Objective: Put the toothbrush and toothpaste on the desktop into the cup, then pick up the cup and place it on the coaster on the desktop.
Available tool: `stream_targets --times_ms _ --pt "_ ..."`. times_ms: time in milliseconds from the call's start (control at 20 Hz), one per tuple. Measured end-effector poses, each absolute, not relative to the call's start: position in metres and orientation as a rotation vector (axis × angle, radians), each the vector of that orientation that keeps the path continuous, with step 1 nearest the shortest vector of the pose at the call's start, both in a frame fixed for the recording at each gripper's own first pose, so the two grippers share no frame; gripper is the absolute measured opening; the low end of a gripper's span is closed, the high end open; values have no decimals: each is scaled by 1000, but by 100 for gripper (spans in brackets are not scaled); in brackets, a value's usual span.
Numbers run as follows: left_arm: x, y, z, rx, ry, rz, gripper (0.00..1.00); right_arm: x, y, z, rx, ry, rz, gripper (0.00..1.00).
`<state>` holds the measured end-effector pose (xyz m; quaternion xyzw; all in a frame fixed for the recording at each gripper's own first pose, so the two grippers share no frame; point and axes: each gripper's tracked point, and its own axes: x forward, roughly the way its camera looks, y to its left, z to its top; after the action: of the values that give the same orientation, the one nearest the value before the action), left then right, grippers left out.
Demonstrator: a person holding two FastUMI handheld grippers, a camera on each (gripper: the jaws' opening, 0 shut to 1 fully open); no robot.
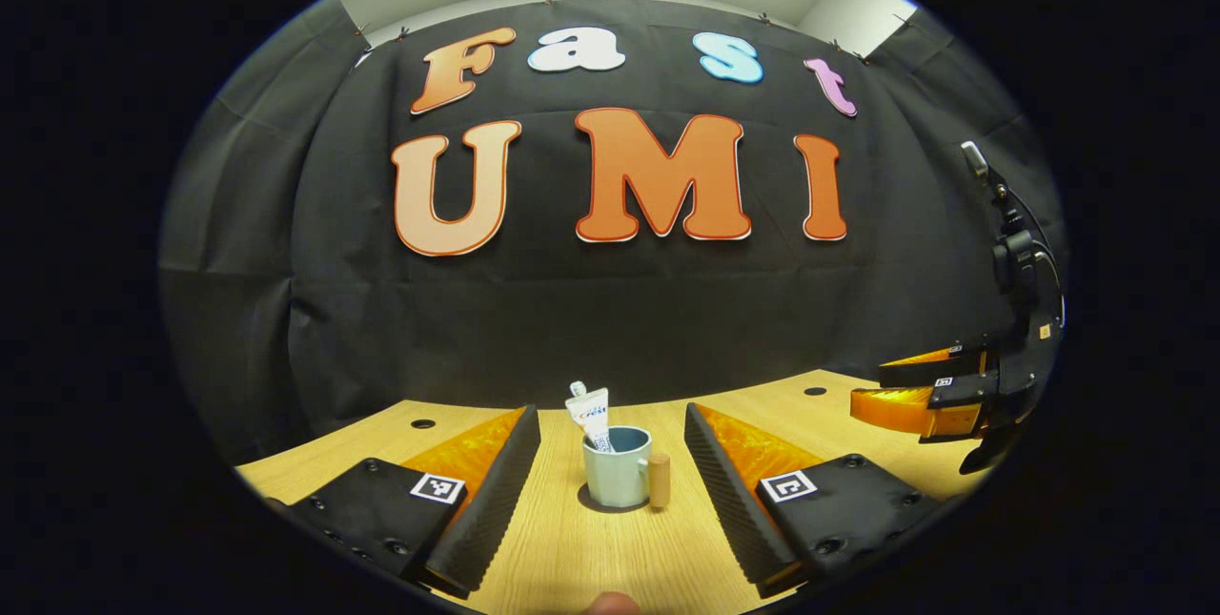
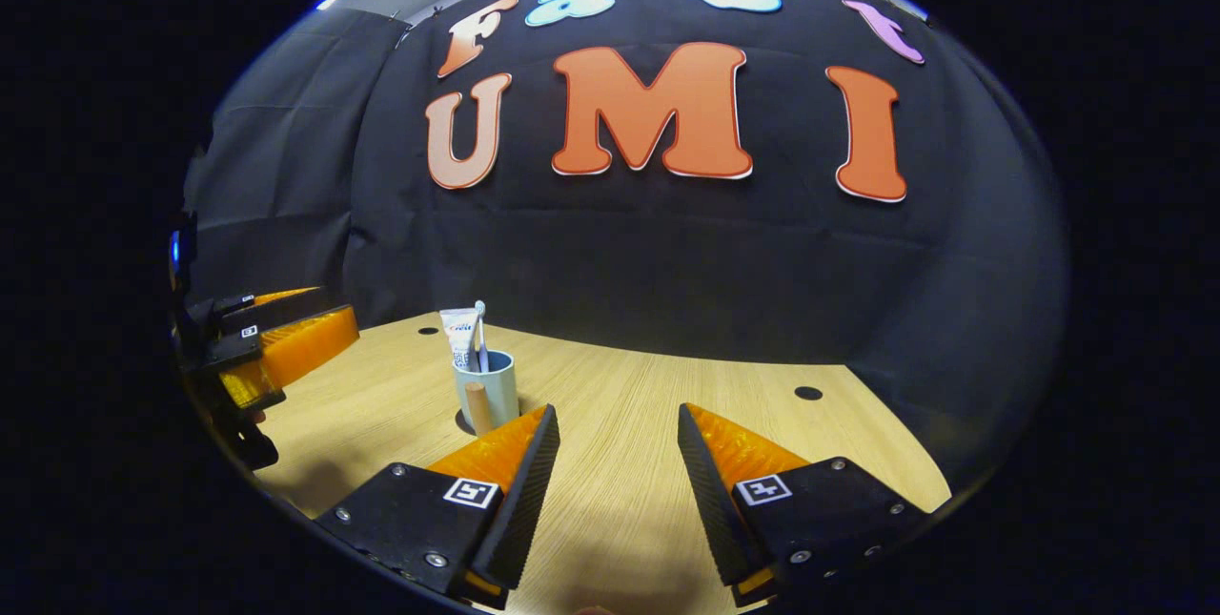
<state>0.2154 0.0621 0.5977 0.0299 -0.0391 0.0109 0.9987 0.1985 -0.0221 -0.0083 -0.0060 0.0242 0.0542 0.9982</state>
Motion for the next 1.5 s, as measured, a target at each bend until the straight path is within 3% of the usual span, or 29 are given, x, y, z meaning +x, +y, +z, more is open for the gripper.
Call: stream_targets --times_ms 250,1500 --pt "215 61 603 78 -101 20 99 195 -21 -4 3 17 93 76" --pt "220 80 620 85 -158 77 97 203 -24 13 30 -64 37 76"
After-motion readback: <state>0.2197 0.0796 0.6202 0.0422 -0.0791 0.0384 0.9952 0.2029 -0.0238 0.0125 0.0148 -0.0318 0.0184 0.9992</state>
